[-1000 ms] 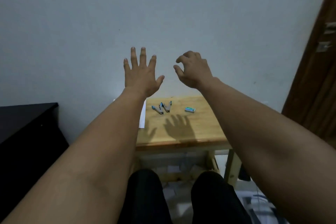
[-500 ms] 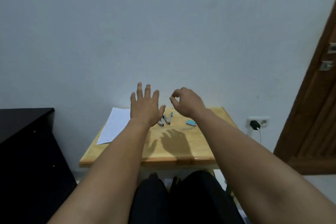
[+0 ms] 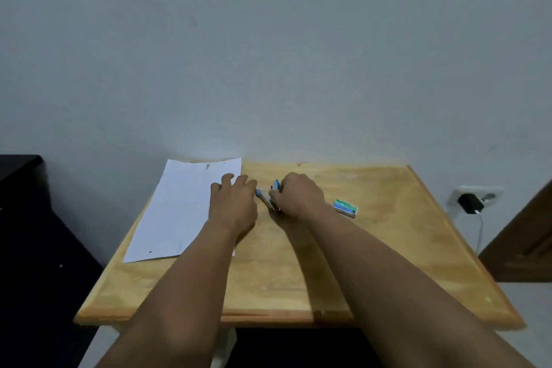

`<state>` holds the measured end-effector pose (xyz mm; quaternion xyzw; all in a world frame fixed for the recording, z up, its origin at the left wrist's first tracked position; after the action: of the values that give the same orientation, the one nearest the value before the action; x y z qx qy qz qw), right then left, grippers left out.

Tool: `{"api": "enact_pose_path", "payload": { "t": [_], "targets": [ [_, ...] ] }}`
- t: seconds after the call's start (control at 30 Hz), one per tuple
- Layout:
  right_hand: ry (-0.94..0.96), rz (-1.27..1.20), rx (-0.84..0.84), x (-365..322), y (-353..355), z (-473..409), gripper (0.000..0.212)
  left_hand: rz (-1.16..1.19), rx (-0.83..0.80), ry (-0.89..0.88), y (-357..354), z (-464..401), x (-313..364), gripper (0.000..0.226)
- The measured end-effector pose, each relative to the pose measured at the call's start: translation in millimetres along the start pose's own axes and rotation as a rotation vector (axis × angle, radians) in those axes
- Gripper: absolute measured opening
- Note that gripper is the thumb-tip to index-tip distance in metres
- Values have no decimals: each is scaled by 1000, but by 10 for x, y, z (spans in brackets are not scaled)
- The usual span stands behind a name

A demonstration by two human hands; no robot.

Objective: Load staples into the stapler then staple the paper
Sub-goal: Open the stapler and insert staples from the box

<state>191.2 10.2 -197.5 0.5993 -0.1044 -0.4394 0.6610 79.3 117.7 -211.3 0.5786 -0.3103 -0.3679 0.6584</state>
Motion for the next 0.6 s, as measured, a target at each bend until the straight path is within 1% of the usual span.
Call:
{"api": "enact_pose_path", "payload": {
  "t": [0.1,0.23,0.3,0.4,0.5,0.57,0.6],
  "targets": [
    [-9,-2,-23,-44,-21,-143,29,9,8,-65,-84,-132,-52,42],
    [-8,-15,-36,-70,-15,-179,33,65,138,-131,-80,-111,-67,24],
    [-1,-63,-14,-49,-19,-142,33,91,212,-158,-46,-43,-84,17],
    [5,-200,58,34,-18,-32,32,77,277,-199,18,102,-104,10],
    [2,-349,167,139,-11,186,29,69,334,-251,108,344,-94,17],
    [-19,-533,223,206,-3,337,30,78,377,-276,152,512,-83,23],
    [-40,-668,239,249,11,411,29,90,393,-274,162,591,-88,24]
  ]
}}
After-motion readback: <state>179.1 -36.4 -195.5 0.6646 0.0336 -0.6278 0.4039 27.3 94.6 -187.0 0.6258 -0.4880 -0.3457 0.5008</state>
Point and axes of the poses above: each hand's wrist, its own z-axis away from the middle knuckle, its own y-axis out of the back of the hand, x = y × z, the point moved 3 cm from there along -z, towards the middle knuckle, and after that the axes turned 15 degrees about -x, right-handed, at the moved point
